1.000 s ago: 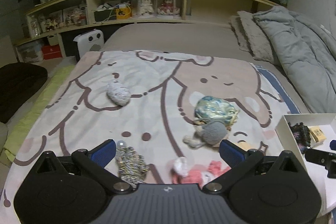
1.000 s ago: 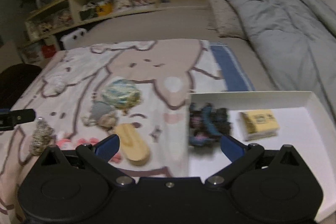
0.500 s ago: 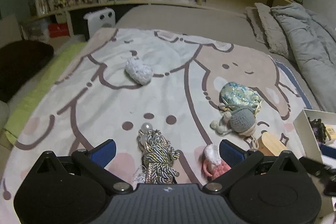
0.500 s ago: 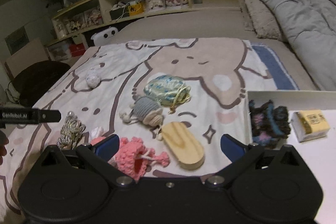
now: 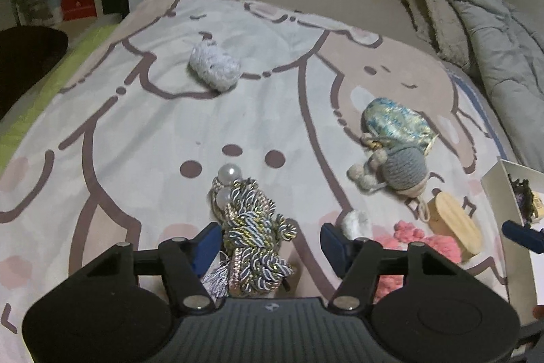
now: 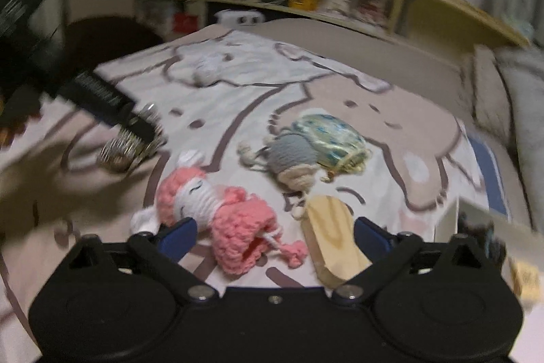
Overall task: Organize objects
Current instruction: 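Grasp the braided rope keychain with left tool while right tool grasps the pink crochet doll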
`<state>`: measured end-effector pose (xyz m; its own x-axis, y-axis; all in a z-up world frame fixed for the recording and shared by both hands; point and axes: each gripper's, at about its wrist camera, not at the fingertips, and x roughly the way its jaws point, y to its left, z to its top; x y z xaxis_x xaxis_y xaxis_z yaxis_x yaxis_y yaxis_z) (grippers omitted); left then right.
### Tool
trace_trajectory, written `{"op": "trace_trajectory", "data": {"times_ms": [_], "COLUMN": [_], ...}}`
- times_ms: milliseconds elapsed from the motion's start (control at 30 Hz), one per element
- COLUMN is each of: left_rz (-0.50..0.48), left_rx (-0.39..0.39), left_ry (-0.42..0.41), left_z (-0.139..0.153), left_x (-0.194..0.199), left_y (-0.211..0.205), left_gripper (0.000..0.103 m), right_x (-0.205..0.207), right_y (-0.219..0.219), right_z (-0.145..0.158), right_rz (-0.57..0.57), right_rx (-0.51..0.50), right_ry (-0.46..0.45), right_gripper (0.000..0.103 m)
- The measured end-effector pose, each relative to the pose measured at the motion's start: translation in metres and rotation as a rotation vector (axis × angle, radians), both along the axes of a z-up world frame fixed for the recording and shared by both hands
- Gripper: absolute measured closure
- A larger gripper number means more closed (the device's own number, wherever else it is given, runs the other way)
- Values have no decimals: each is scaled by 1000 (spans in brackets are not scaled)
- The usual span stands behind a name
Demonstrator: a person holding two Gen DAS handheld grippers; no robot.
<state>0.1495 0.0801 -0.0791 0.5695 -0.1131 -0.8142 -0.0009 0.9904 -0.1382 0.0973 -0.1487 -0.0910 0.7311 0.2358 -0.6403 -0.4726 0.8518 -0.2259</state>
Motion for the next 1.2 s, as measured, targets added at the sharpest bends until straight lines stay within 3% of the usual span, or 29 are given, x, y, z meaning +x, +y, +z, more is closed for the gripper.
{"op": "trace_trajectory", "data": {"times_ms": [167,267,433,600,700,733,833,900,1200], "left_rz": [24,20,20,32,36,40,64,78,95], "left_rx": [-21,-41,-57,-51,-59,-62,-56,-80,-134], "left_ry": [28,40,58,58,61,60,52,47,4], "left_z": [-11,-16,-24,-27,-30,-31,-32,-33,-17], "left_x": [4,7,11,12,14,14,17,18,9], "left_y": [7,8,6,6,9,9,12,17,13], "left_gripper": [42,44,44,44,44,44,59,59,60], "right_x": [-12,-9,-5,-8,-9,-10,-11,-10,8], "right_y": [27,39,62,78,83,84,86,84,58], "right_z": [-10,-18,-33,-55,-62,-63,-62,-56,-2], "right_rz": [192,285,422,590,635,643,620,582,280], "right_rx": [-268,-366,-533,-761,-813,-819,-803,-747,-334], "right_ry": [-142,-152,-171,-241,-235,-235,-226,-189,47], "right_gripper": [14,20,40,52,67,70,71,71,71]}}
